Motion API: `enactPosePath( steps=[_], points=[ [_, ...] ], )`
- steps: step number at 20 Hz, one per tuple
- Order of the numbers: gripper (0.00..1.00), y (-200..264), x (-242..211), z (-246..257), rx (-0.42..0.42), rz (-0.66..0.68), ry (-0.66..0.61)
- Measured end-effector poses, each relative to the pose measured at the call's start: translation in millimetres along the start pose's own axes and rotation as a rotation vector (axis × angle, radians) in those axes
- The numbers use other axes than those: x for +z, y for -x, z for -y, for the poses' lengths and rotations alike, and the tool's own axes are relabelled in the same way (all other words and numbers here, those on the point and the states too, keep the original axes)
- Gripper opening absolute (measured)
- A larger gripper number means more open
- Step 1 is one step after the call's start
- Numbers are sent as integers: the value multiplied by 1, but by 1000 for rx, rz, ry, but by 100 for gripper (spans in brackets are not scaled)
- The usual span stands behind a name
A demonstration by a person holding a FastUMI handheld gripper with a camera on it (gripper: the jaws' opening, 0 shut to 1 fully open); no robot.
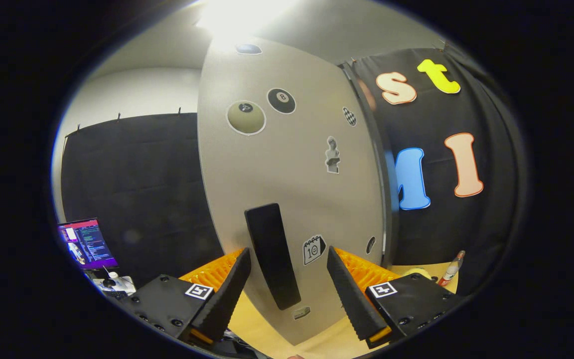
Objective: Open the shoe cabinet door, grab the shoes and put them into the shoe cabinet, then close the shoe cabinet door.
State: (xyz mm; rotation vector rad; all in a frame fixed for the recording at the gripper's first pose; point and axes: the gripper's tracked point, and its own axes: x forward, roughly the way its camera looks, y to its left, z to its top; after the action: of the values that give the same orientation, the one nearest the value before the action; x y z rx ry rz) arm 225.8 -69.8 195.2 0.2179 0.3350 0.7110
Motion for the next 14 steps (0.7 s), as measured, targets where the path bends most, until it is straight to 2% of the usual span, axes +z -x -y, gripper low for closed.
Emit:
enactPosePath(
  steps=[8, 14],
  points=[
    [97, -64, -6, -37, -33, -5, 24],
    [98, -124, -12, -57, -110, -2, 76]
  ],
)
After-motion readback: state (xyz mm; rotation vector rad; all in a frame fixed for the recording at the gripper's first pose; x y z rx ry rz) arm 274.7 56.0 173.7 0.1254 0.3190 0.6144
